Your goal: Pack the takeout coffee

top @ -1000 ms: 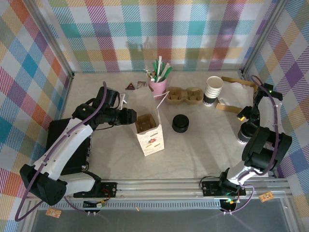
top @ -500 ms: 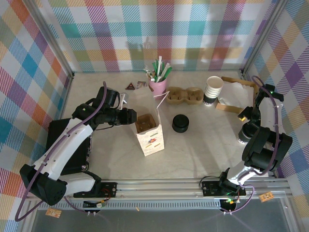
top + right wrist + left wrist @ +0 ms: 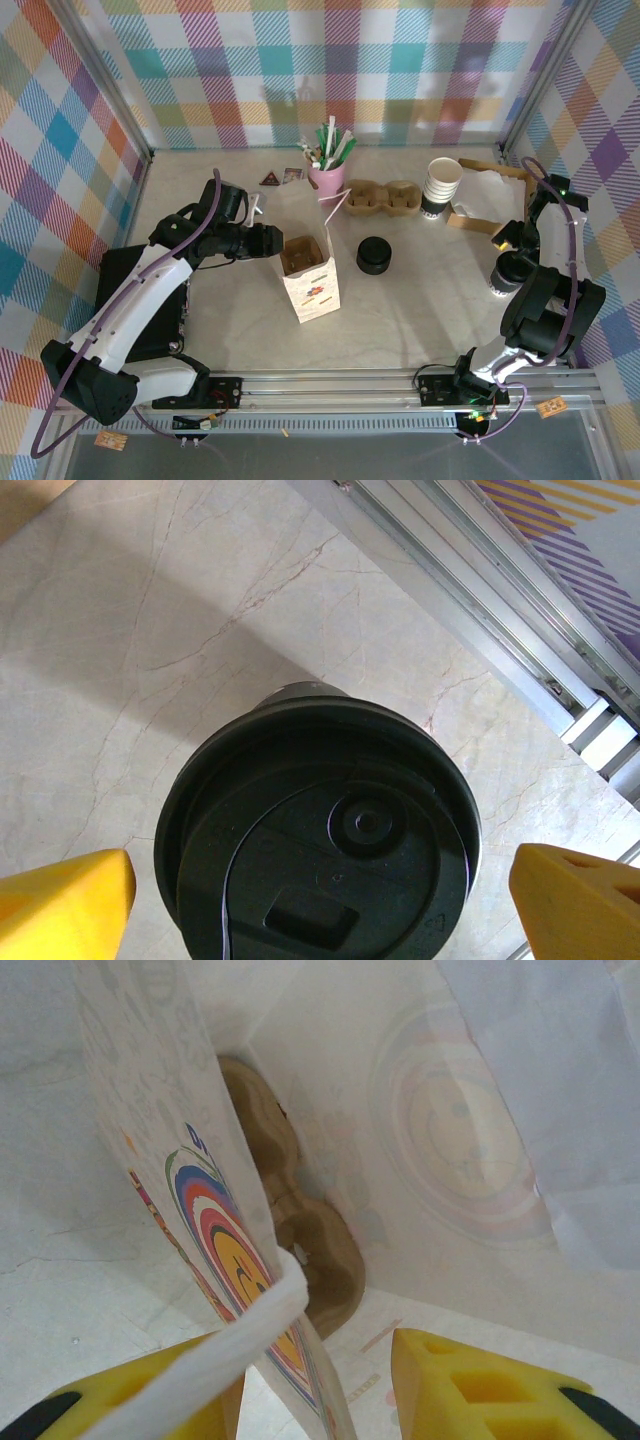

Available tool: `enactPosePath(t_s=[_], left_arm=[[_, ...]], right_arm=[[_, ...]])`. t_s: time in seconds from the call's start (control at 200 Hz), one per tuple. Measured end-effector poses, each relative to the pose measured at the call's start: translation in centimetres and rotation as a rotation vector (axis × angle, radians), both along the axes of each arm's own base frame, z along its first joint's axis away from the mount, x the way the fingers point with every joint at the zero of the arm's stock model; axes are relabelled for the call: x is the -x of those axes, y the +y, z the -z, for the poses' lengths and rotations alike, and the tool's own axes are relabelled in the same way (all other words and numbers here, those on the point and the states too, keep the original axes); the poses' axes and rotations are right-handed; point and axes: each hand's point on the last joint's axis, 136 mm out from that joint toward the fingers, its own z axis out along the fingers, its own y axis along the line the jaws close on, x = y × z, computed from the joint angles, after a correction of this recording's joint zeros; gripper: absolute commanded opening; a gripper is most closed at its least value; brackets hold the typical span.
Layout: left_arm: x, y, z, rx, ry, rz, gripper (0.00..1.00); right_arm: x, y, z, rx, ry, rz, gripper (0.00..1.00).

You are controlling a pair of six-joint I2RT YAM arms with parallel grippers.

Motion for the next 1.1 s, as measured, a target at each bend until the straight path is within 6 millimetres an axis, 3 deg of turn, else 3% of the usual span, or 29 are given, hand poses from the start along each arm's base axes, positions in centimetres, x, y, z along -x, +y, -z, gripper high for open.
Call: enactPosePath(t_s=[0.29,0.565,1.1], left_arm=[[0.0,0.0,-0.1,0.001,-0.001,0.0,0.43],[0.1,0.0,-0.1,0.001,-0.002,0.0,0.43],[0.3,0.1,-0.4,0.007,-0.009,-0.003,0.43]], right_arm=[[0.7,0.5,1.2,-0.025,0.025,-0.001,0.93],[-0.1,0.8,1.3,-0.045,-0.011,-0.011,0.88],[-1.1,2.0,1.2,-0.087,-0.054,-0.193,0.79]])
